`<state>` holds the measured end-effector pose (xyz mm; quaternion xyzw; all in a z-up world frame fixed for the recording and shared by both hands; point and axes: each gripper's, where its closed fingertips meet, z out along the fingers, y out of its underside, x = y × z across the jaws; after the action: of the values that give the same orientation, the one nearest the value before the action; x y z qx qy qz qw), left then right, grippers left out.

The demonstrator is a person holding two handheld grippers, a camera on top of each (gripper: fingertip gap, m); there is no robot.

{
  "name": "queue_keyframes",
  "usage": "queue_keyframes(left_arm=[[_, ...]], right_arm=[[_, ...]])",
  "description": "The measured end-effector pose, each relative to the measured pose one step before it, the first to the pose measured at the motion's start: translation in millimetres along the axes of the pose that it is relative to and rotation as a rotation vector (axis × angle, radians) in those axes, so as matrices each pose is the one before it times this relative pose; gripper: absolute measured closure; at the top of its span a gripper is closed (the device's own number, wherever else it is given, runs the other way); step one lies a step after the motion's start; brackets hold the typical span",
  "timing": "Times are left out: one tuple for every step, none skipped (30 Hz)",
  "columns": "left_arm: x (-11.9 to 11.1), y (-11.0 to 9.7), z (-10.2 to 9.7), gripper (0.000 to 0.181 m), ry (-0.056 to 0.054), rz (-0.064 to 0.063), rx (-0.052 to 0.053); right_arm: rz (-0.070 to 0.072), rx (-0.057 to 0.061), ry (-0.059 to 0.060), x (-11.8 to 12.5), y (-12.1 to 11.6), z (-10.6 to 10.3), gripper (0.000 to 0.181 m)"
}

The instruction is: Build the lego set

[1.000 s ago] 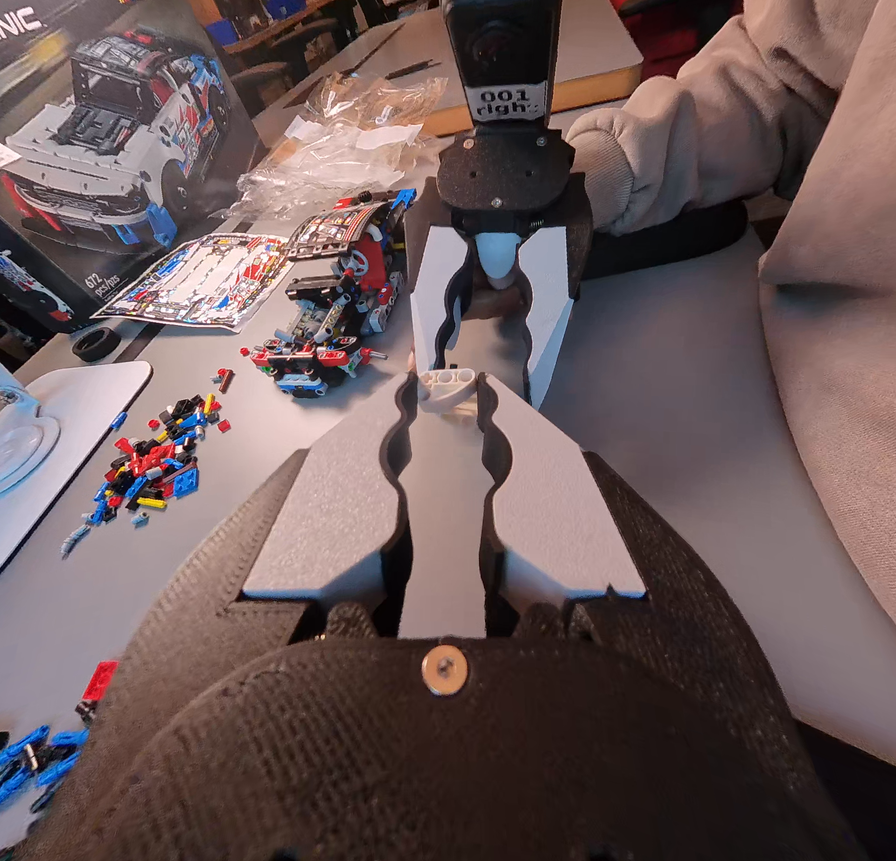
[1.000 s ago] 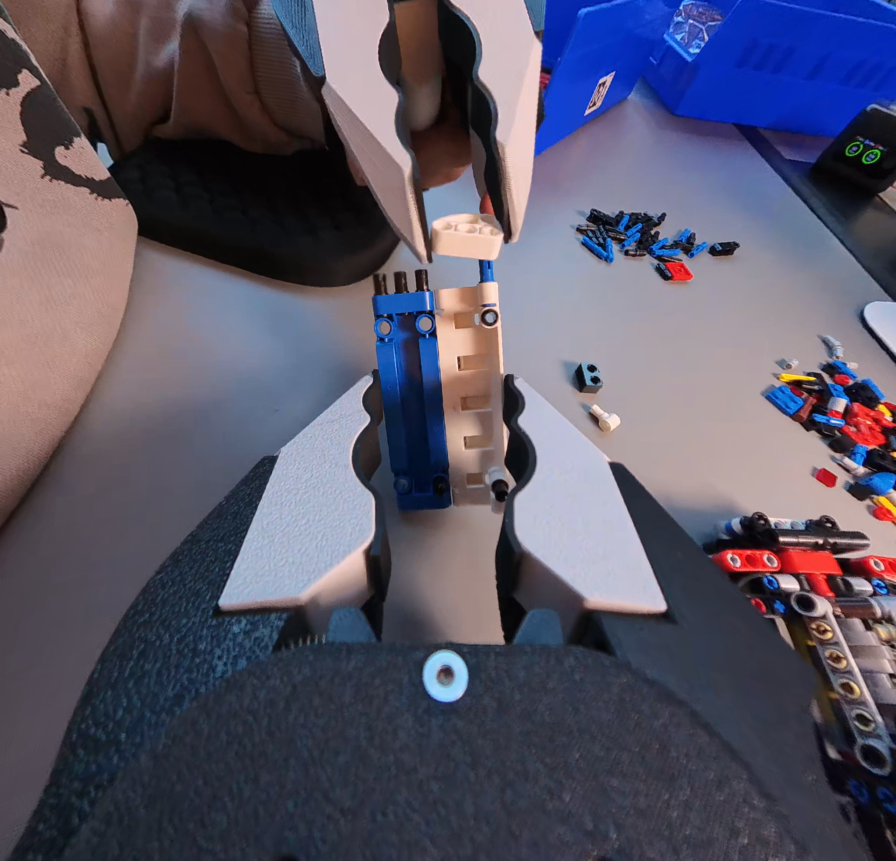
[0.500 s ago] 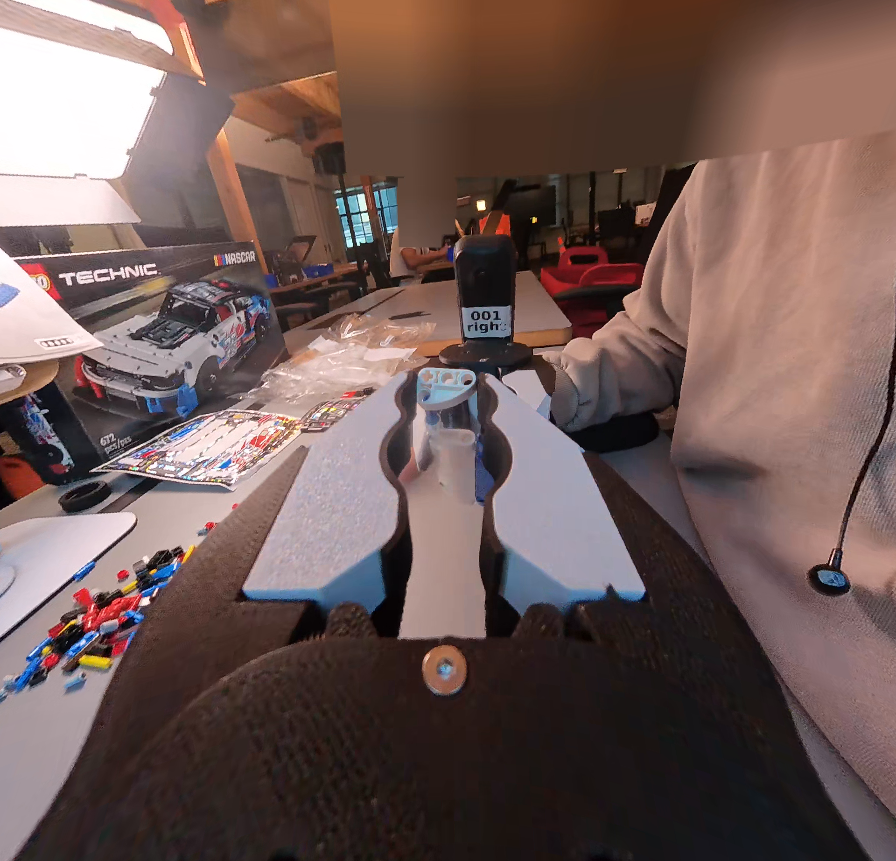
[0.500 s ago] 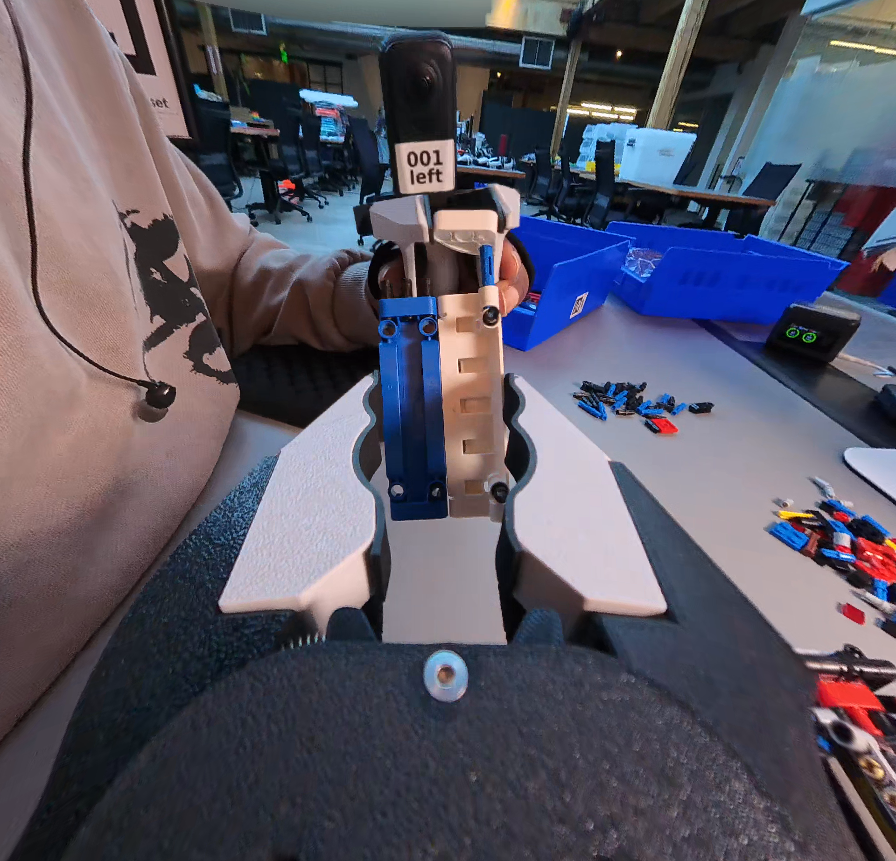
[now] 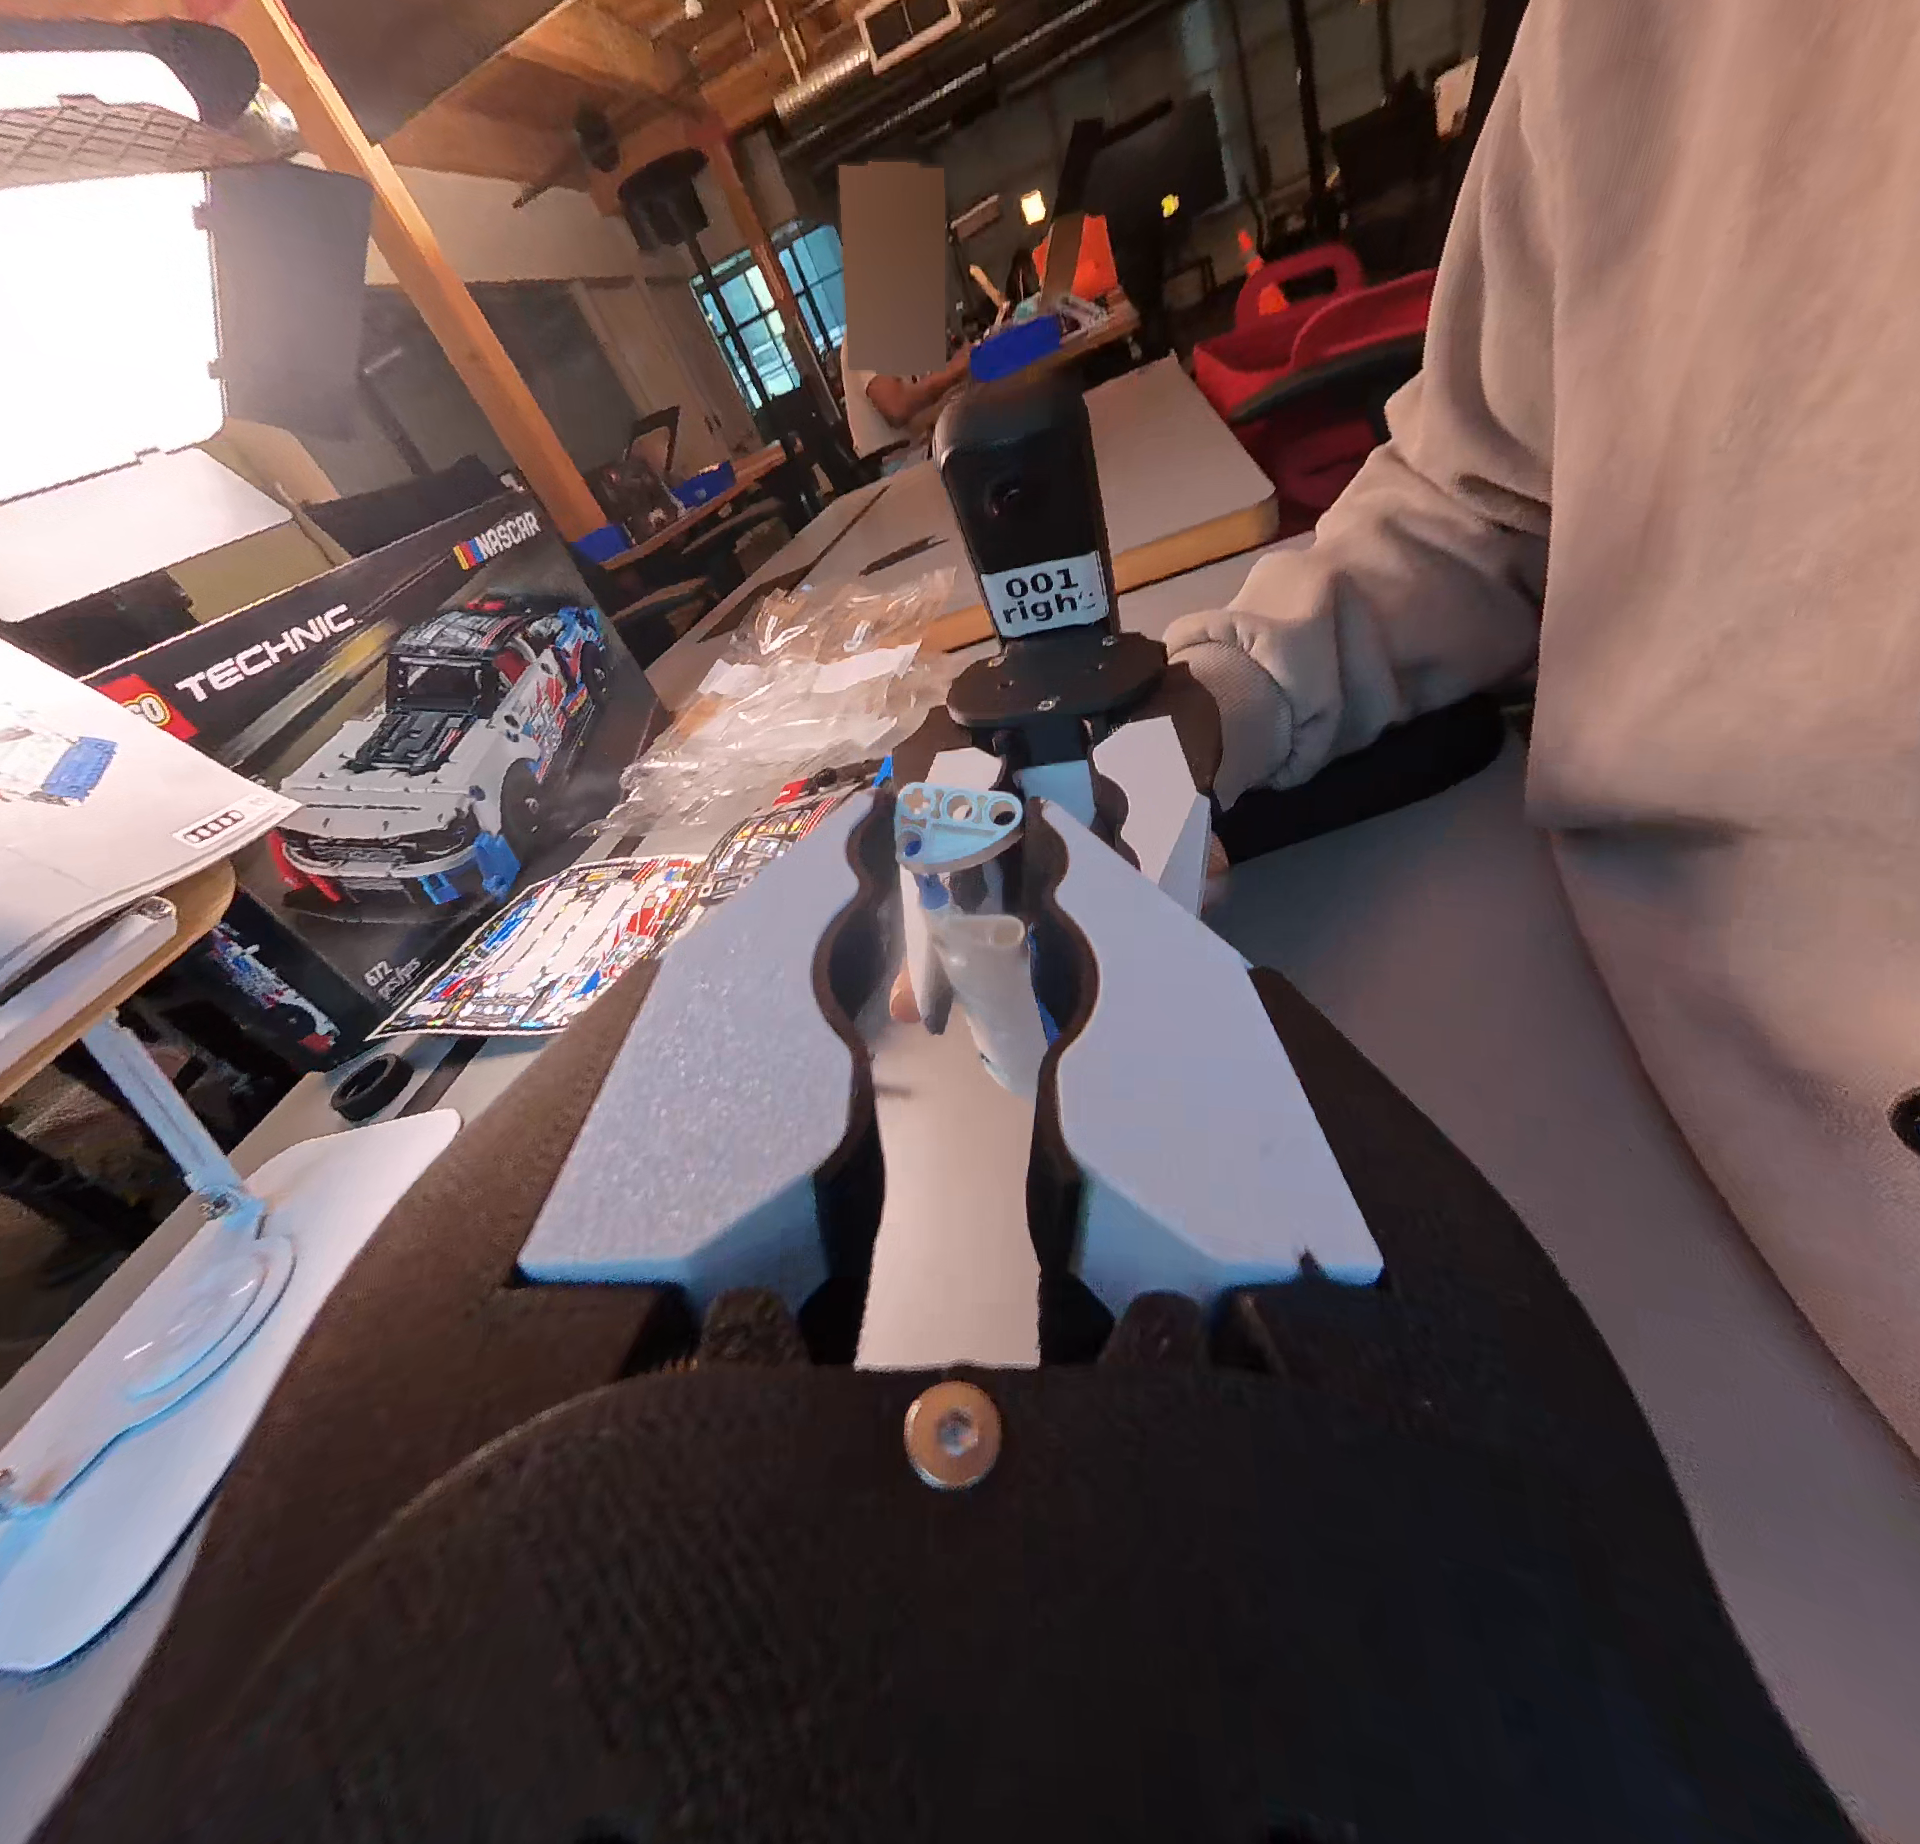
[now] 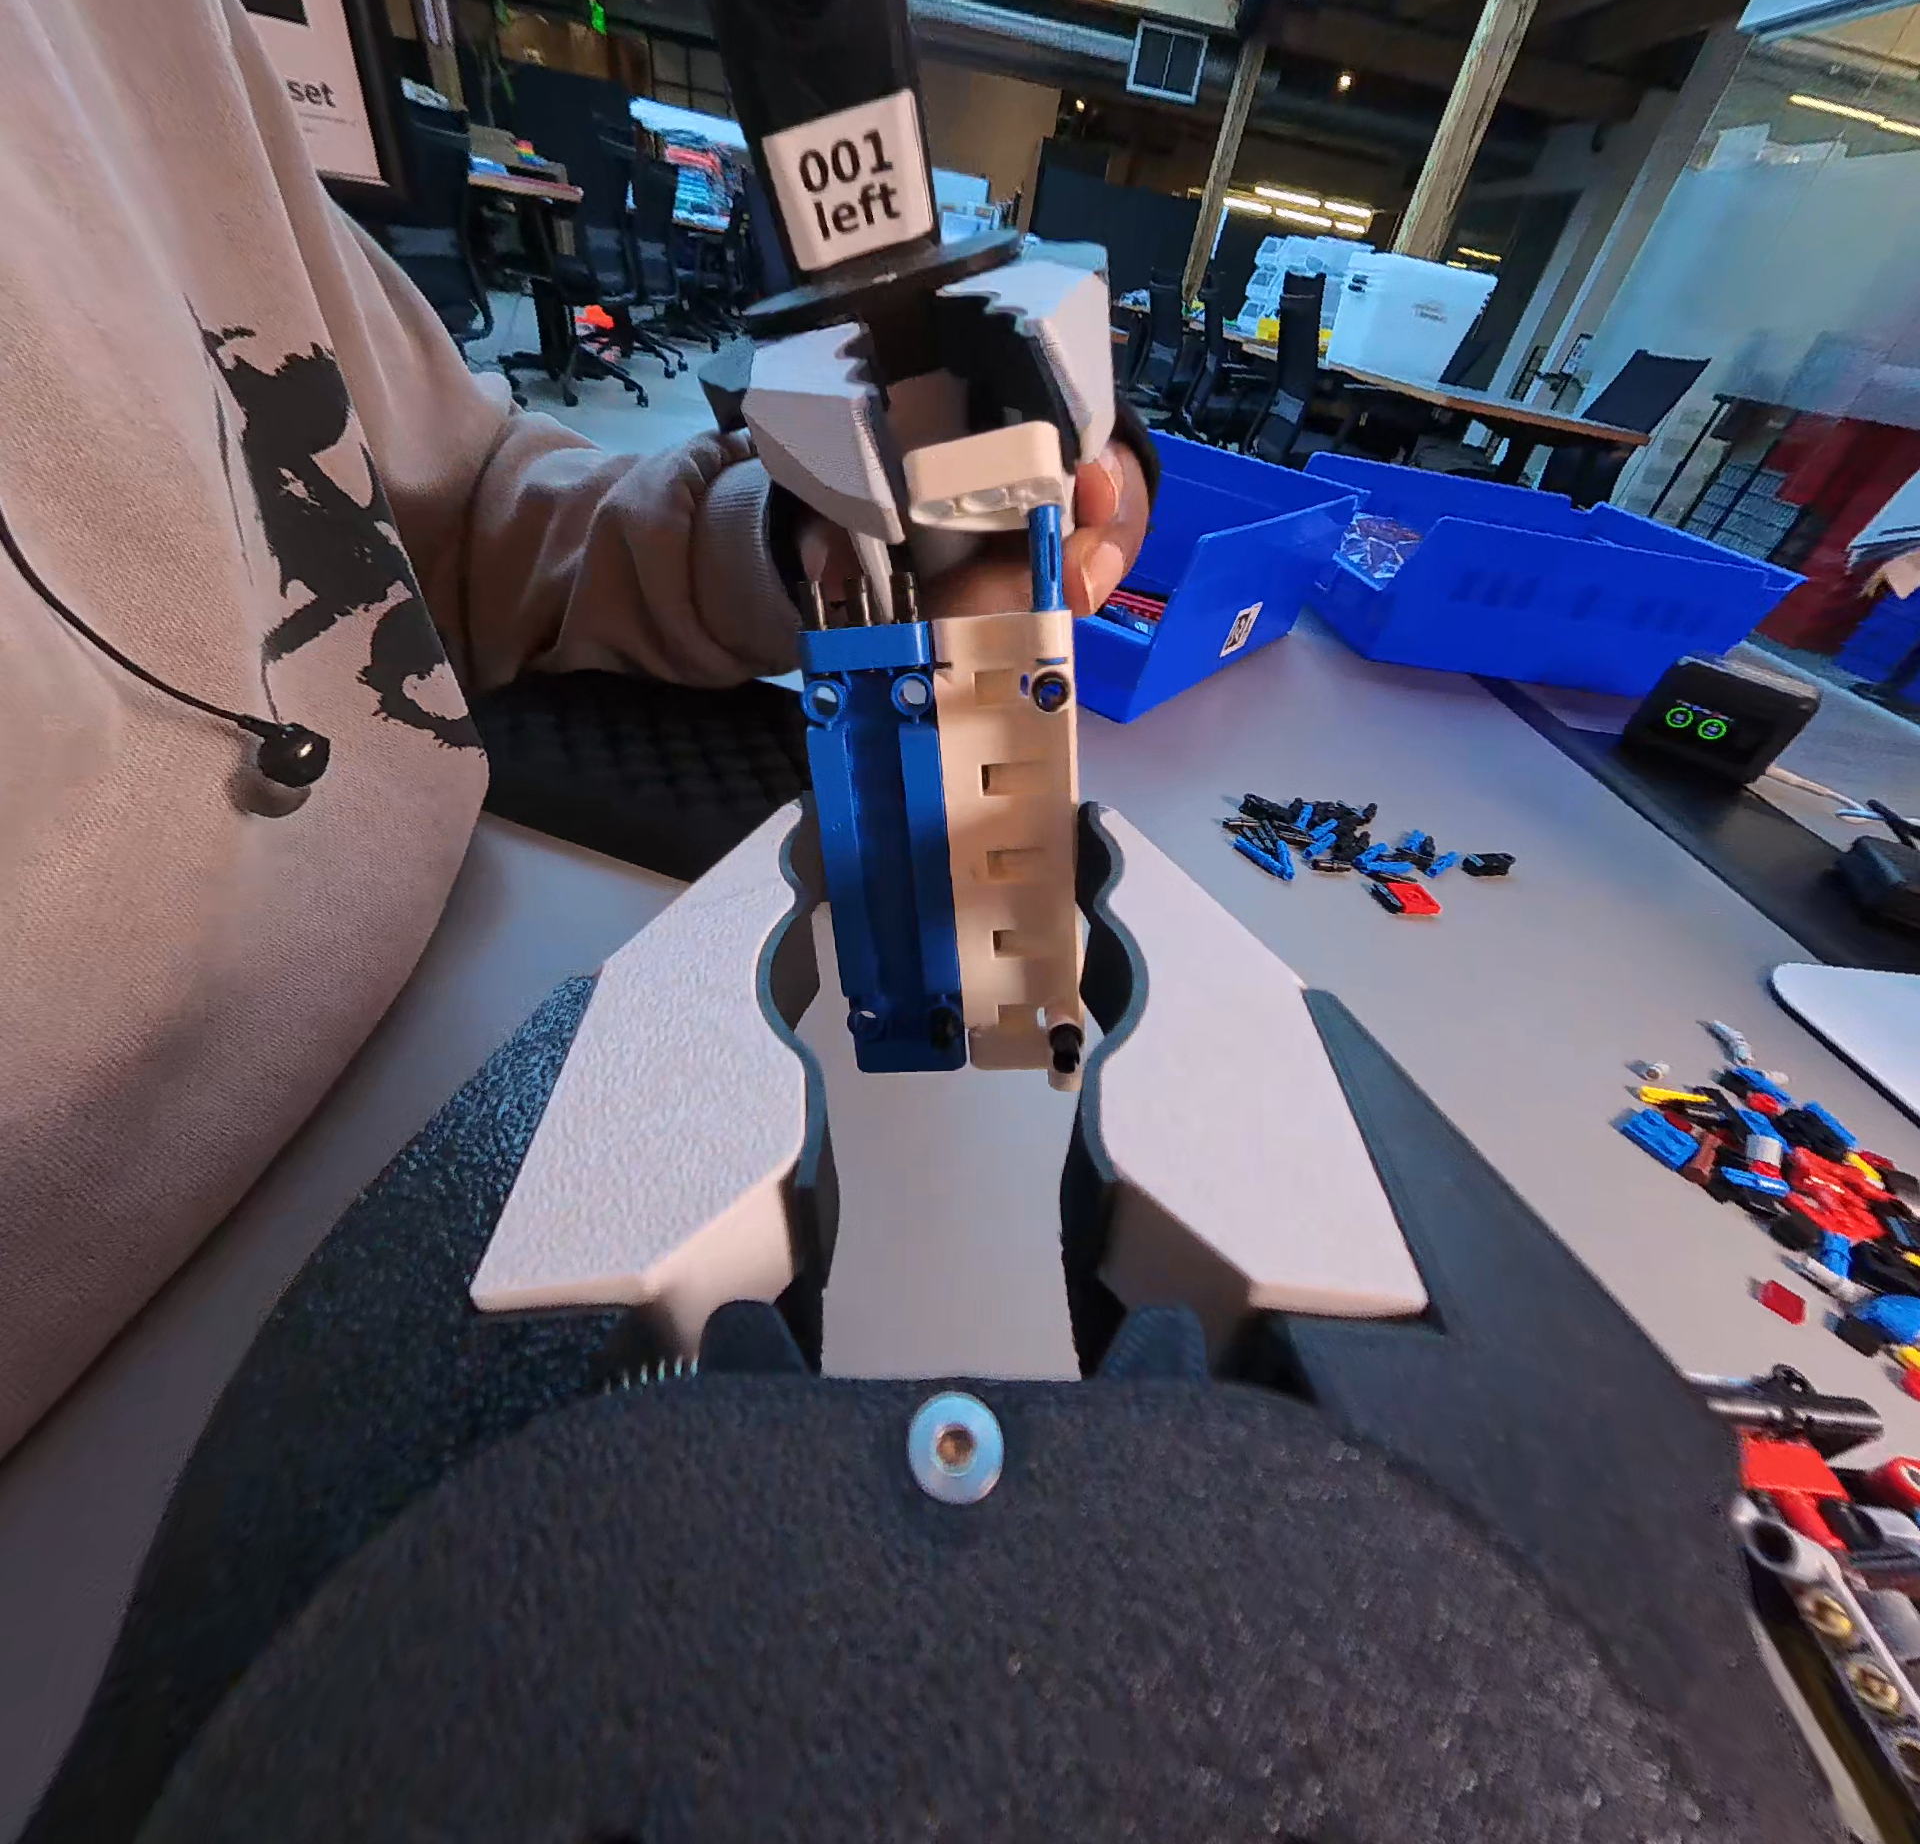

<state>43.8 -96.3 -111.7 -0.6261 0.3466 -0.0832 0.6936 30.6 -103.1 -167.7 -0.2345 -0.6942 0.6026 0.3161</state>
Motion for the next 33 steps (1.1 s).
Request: queue_keyframes(left_arm=[[-0.68, 2.26, -0.01, 0.159, -0.0066, 0.0103, -0.0289], [-0.93, 3.34, -0.03, 0.158, -0.0082, 0.0140, -0.0343], [-0.56, 3.23, -0.11, 0.158, -0.0061, 0.0168, -0.0310], [-0.37, 2.07, -0.22, 0.158, -0.0022, 0.0062, -0.0220], [-0.28, 1.83, -0.35, 0.158, -0.0001, 0.0026, -0.0169], [0.11, 0.79, -0.46, 0.158, 0.0024, 0.0002, -0.0066], [0.89, 0.10, -0.02, 0.158, 0.0062, -0.0033, 0.0000], [1.64, 0.32, 0.58, 0.158, 0.0100, -0.0012, -0.0012], [2.01, 0.17, 0.99, 0.158, 0.0105, 0.0020, -0.0025], [1.79, -0.46, 0.97, 0.158, 0.0088, 0.0037, 0.0001], [1.07, -0.68, 0.66, 0.158, 0.0056, 0.0029, 0.0000], [0.09, -0.78, -0.09, 0.158, 0.0019, 0.0026, 0.0010], [-0.63, -0.47, -0.74, 0.158, -0.0002, 0.0004, -0.0011], [-0.63, 0.27, -0.84, 0.158, -0.0003, 0.0013, -0.0044], [-0.08, 0.45, -0.32, 0.158, 0.0006, 0.0036, -0.0061], [0.68, 0.19, 0.19, 0.158, 0.0020, 0.0033, -0.0042], [1.16, -0.04, 0.63, 0.158, 0.0045, 0.0035, -0.0028], [1.27, 0.30, 0.61, 0.158, 0.0058, 0.0056, -0.0059], [1.12, 0.53, 0.29, 0.158, 0.0046, 0.0083, -0.0072], [0.60, 0.37, 0.06, 0.158, 0.0033, 0.0058, -0.0054], [0.17, 0.13, -0.29, 0.158, 0.0034, 0.0000, -0.0012], [-0.60, 0.23, -0.79, 0.158, 0.0001, -0.0013, -0.0002], [-0.58, 1.14, -0.91, 0.158, 0.0007, 0.0002, -0.0057], [-0.11, 1.03, -0.55, 0.158, 0.0020, -0.0005, -0.0046], [0.53, 0.51, -0.33, 0.158, 0.0041, -0.0012, -0.0011], [1.68, 0.11, -0.01, 0.158, 0.0098, 0.0013, -0.0007], [2.48, 0.03, 0.07, 0.158, 0.0142, 0.0035, -0.0016], [2.84, -0.40, -0.16, 0.158, 0.0169, 0.0031, 0.0007], [2.92, -0.22, -0.70, 0.158, 0.0199, 0.0023, -0.0007], [2.19, 1.56, -0.97, 0.158, 0.0175, 0.0029, -0.0086], [1.78, 2.22, -1.10, 0.158, 0.0180, -0.0025, -0.0083], [1.22, 1.74, -1.21, 0.158, 0.0144, -0.0076, -0.0020], [0.03, 1.37, -1.22, 0.158, 0.0064, -0.0040, 0.0015]], right_arm=[[-0.0069, -0.0136, 0.0106, 1.59, 1.84, 0.22, 0.134], [-0.0093, -0.0251, 0.0146, 2.25, 3.09, 0.55, 0.134], [-0.0128, -0.0187, 0.0107, 1.47, 2.46, 0.17, 0.134], [-0.0074, -0.0120, 0.0063, 0.82, 1.48, -0.33, 0.134], [-0.0076, -0.0109, 0.0047, 0.32, 0.98, -0.40, 0.135], [-0.0070, -0.0036, 0.0032, 0.06, 0.24, -0.42, 0.135], [-0.0065, -0.0035, 0.0019, -0.28, 0.34, -0.04, 0.135], [-0.0071, -0.0107, -0.0029, -0.96, 1.44, 0.68, 0.135], [-0.0088, -0.0110, -0.0011, -0.80, 1.67, 0.97, 0.135], [-0.0060, -0.0036, -0.0035, -1.06, 0.58, 0.87, 0.135], [-0.0014, -0.0004, -0.0049, -1.05, -0.03, 0.37, 0.135], [-0.0002, 0.0071, -0.0040, -0.61, -1.05, -0.39, 0.135], [0.0008, 0.0063, -0.0014, 0.05, -1.12, -0.74, 0.135], [-0.0037, 0.0031, 0.0006, 0.07, -0.54, -0.75, 0.135], [-0.0046, -0.0008, -0.0008, -0.19, 0.09, -0.51, 0.135], [-0.0048, -0.0022, -0.0003, -0.28, 0.30, -0.32, 0.135], [-0.0059, -0.0039, -0.0006, -0.51, 0.58, 0.06, 0.135], [-0.0045, -0.0041, -0.0029, -0.92, 0.78, 0.30, 0.135], [-0.0009, -0.0030, -0.0015, -0.52, 0.87, 0.22, 0.135], [0.0005, -0.0009, 0.0015, 0.21, 0.51, 0.16, 0.135], [0.0043, 0.0029, -0.0032, -0.18, -0.02, 0.08, 0.135], [0.0122, 0.0071, -0.0032, 0.07, -0.71, -0.21, 0.135], [0.0054, -0.0016, -0.0021, 0.01, 0.36, 0.07, 0.135], [-0.0022, -0.0030, 0.0010, -0.01, 0.39, 0.07, 0.135], [-0.0031, -0.0031, 0.0012, -0.25, 0.22, 0.09, 0.135], [-0.0076, -0.0066, -0.0030, -1.33, 0.59, 0.45, 0.135], [-0.0178, -0.0107, 0.0003, -1.46, 1.01, 0.68, 0.135], [-0.0168, -0.0068, -0.0019, -1.84, 0.27, 0.56, 0.135], [-0.0179, -0.0047, -0.0069, -2.53, 0.08, 0.38, 0.135], [-0.0187, -0.0125, -0.0033, -1.77, 1.34, 0.48, 0.135], [-0.0192, -0.0094, -0.0011, -1.05, 1.71, -0.11, 0.135], [-0.0080, -0.0008, -0.0057, -1.13, 0.67, -0.50, 0.136], [-0.0009, -0.0004, -0.0014, -0.18, 0.40, -0.16, 0.136]])
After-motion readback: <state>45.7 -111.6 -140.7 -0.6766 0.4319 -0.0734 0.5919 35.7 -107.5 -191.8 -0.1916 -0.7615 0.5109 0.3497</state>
